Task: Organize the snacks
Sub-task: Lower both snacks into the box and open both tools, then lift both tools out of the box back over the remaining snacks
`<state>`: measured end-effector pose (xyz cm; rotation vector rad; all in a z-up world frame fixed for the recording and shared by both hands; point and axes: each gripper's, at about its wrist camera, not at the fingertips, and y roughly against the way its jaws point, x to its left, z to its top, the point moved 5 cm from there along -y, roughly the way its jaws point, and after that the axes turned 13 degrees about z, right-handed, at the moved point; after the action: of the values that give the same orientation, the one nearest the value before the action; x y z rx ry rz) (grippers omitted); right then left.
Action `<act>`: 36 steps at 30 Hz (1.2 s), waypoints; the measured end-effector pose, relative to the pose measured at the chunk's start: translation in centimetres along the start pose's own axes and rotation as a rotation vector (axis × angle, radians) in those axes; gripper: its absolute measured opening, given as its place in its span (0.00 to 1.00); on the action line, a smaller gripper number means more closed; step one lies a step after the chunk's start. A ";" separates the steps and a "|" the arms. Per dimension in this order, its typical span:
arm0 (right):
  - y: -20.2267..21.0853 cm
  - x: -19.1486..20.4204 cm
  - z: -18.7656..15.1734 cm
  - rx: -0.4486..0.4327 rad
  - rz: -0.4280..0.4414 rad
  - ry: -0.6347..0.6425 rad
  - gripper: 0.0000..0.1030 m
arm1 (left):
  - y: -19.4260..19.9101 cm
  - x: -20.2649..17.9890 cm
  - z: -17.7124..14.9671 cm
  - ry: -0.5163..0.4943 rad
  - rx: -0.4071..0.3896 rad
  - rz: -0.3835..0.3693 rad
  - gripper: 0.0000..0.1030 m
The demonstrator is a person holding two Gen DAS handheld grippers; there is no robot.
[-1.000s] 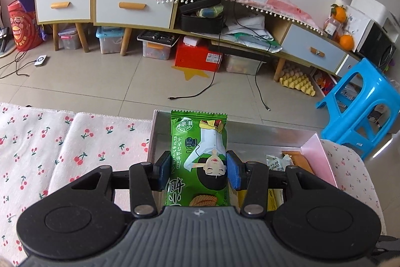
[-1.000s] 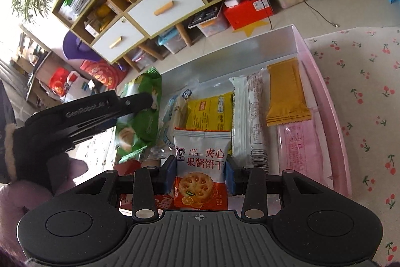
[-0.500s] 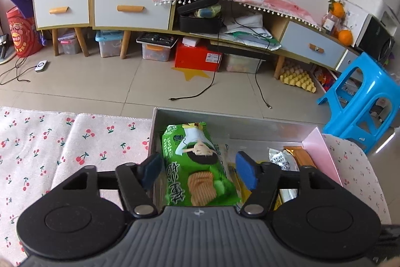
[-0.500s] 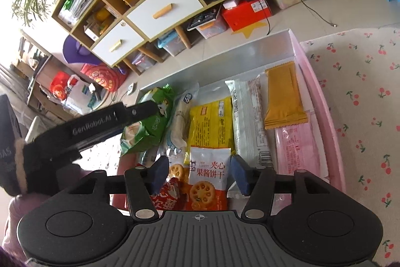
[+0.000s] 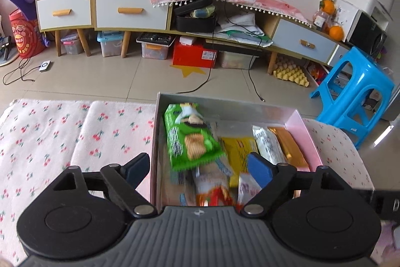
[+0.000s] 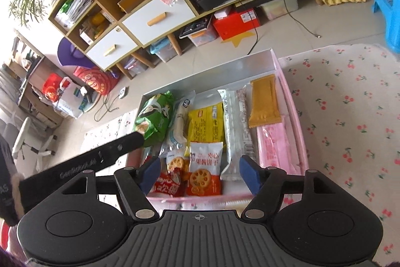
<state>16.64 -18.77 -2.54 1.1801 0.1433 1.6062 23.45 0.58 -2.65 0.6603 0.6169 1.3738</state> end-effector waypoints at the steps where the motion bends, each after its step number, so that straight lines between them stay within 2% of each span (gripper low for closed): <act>1: 0.3 0.1 -0.1 0.001 -0.007 0.005 0.71 | 0.3 0.1 -0.3 0.001 0.002 -0.003 0.84; 3: 1.0 0.4 -0.5 0.001 -0.019 0.014 0.74 | 0.9 0.2 -0.8 0.002 0.004 -0.008 0.86; 14: 4.2 0.9 -3.2 0.011 -0.064 0.043 0.79 | 3.3 0.9 -3.9 -0.005 0.033 0.007 0.94; 22: 5.0 0.7 -5.3 0.024 -0.099 0.074 0.82 | 4.7 1.1 -6.4 -0.022 0.034 0.030 0.98; 29: 4.6 -0.1 -7.2 -0.010 -0.099 0.124 0.83 | 3.9 1.2 -8.3 -0.102 -0.030 0.045 0.99; 33: 3.9 -0.4 -7.8 -0.009 -0.118 0.203 0.83 | 3.3 1.3 -9.7 -0.188 -0.078 0.047 0.99; 36: 3.1 -0.7 -8.0 0.002 -0.120 0.214 0.83 | 2.4 1.4 -10.1 -0.204 -0.092 0.039 0.99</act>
<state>8.63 -16.98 -5.02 0.9803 0.3476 1.6225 14.61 2.85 -7.74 0.7304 0.3776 1.3430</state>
